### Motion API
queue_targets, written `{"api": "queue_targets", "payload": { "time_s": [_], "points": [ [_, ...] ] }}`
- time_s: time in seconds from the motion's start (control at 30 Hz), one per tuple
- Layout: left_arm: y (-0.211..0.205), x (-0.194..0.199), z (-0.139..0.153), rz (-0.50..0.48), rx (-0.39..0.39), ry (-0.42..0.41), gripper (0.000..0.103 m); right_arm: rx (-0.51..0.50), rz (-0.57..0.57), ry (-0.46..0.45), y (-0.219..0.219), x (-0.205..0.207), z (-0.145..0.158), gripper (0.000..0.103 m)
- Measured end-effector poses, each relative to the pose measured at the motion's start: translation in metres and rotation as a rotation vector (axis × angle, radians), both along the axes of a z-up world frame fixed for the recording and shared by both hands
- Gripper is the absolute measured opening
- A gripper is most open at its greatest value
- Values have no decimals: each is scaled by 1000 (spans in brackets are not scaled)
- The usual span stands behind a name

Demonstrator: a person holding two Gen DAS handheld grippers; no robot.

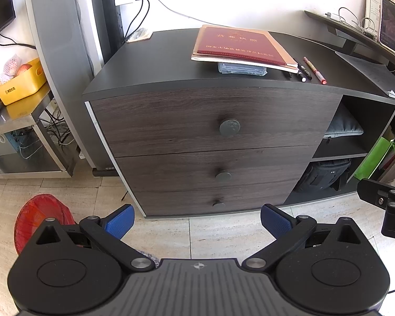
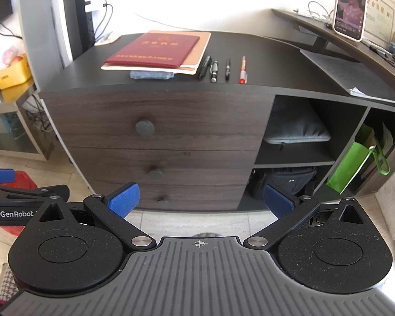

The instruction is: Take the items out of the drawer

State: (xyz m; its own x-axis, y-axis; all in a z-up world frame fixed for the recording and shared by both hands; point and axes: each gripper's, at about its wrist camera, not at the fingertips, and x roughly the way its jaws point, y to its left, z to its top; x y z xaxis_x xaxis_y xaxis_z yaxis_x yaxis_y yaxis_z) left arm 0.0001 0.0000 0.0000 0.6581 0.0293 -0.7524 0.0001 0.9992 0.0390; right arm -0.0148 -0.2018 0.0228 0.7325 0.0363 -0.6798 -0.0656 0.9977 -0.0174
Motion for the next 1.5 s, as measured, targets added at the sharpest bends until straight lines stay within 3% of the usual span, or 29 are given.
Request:
{"api": "queue_targets", "payload": {
  "time_s": [1.5],
  "points": [
    [0,-5,-2,0,2,-5,102,1,3,-5,-1,-3,-2,103]
  ]
}}
